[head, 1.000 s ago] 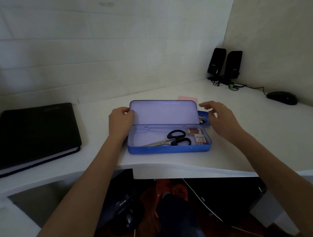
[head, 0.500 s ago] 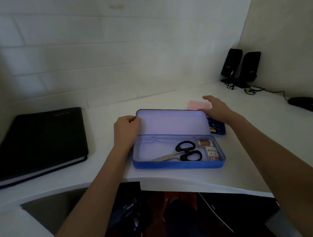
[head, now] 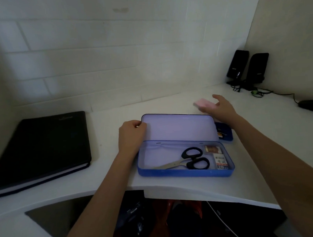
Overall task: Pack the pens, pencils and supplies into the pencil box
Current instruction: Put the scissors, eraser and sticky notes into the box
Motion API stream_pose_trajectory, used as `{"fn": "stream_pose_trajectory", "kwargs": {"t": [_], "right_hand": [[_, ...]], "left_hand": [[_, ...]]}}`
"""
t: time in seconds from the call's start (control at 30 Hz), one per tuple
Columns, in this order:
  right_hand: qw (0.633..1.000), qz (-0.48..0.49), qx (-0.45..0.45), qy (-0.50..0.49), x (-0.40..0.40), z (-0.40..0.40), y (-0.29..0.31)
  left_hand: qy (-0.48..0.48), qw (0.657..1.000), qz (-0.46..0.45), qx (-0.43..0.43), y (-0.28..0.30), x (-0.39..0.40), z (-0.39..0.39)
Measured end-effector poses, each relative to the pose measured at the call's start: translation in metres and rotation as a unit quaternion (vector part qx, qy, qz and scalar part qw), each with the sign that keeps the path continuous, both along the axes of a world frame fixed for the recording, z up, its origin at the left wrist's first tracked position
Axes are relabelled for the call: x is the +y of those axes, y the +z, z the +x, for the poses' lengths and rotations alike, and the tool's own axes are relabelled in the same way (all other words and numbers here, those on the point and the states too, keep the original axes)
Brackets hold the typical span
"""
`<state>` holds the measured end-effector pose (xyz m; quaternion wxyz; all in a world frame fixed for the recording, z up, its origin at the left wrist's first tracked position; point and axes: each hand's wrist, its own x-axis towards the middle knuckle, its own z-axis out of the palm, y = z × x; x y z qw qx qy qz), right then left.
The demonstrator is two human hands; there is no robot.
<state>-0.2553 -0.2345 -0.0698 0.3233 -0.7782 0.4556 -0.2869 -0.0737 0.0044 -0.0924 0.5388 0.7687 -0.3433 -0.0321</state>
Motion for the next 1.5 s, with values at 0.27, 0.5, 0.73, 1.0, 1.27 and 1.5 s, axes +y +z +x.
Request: {"fn": "stream_pose_trajectory", "kwargs": {"t": [0.27, 0.5, 0.73, 1.0, 1.27, 1.5], "right_hand": [[0.987, -0.061, -0.090, 0.117, 0.107, -0.021, 0.040], [0.952, -0.123, 0.057, 0.274, 0.205, -0.030, 0.020], [0.940, -0.158, 0.109, 0.281, 0.215, -0.014, 0.000], [0.957, -0.025, -0.029, 0.288, 0.214, -0.012, 0.010], [0.954, -0.097, 0.101, 0.265, 0.176, -0.055, 0.013], [0.926, -0.182, 0.186, 0.272, 0.178, -0.054, 0.018]], "left_hand": [[-0.008, 1.000, 0.004, -0.001, 0.004, 0.005, -0.005], [-0.003, 1.000, 0.014, -0.014, 0.007, 0.011, -0.010], [-0.011, 0.999, 0.017, -0.026, 0.007, 0.012, -0.009], [-0.006, 1.000, 0.002, 0.022, 0.005, 0.015, -0.012], [-0.210, 0.974, -0.076, -0.049, 0.018, 0.052, -0.052], [-0.327, 0.895, 0.147, -0.265, 0.015, 0.047, -0.053]]}}
